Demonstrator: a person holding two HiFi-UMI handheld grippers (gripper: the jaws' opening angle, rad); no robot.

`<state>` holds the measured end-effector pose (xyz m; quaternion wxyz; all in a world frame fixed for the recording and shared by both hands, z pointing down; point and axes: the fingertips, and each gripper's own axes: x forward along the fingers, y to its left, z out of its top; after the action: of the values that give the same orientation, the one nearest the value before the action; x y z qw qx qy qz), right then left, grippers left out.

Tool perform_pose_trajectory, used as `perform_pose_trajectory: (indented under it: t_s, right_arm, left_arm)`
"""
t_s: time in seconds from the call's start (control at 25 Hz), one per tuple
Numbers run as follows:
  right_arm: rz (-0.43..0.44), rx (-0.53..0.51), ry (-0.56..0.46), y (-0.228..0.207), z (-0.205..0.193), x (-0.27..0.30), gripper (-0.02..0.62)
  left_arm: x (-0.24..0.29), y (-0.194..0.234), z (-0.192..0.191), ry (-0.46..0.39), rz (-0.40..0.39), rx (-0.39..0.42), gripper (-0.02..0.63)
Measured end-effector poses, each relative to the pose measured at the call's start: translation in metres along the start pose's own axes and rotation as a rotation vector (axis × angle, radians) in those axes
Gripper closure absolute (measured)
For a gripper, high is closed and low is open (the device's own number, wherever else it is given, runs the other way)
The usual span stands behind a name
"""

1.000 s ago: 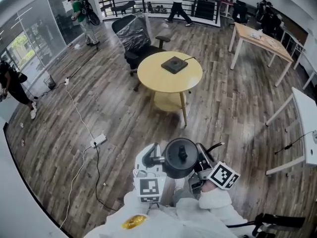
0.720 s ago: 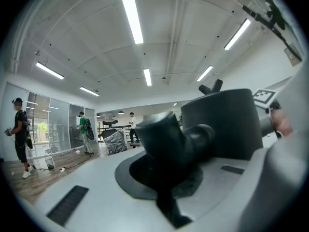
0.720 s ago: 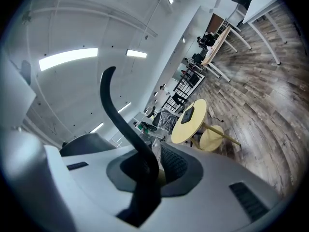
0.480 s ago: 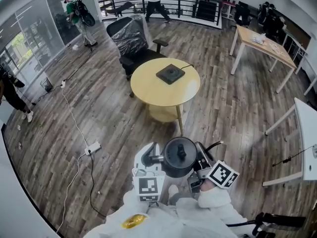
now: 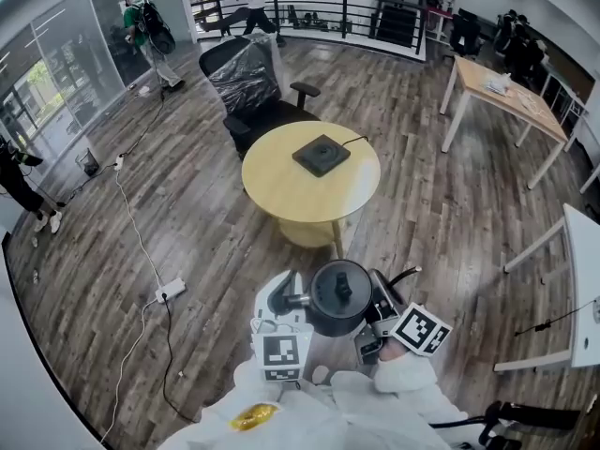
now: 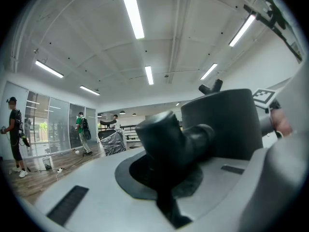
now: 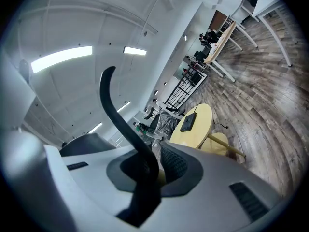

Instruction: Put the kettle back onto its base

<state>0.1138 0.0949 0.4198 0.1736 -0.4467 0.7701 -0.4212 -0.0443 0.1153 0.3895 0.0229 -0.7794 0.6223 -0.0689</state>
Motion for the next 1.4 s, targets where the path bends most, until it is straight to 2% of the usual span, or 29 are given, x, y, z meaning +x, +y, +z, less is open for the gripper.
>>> perform_pose_trajectory:
  t_s: [0.4, 0.8, 1.04, 1.4]
  right_arm:
    - [0.026, 0.012, 0.018, -0.019, 0.024, 0.057, 0.532]
    - [-0.026, 0.024, -0.018, -0.056, 0.055, 0.129, 0.532]
    - [-0.051, 0.021, -0.04, -0.062, 0.085, 0.196, 0.532]
    - [-0.043, 0.03, -0.043, -0.069, 0.125, 0.321, 0.534]
  left_arm:
    - [0.059, 0.016, -0.005, 0.011, 0.015, 0.001, 0.607]
    - [0.152, 0.036, -0.016, 0.014, -0.039, 0.013, 0.607]
    - [0.223, 0.069, -0.008, 0.004, -0.066, 0.016, 0.607]
    - [0.339, 0.132, -0.004, 0.007, -0.076, 0.011, 0.607]
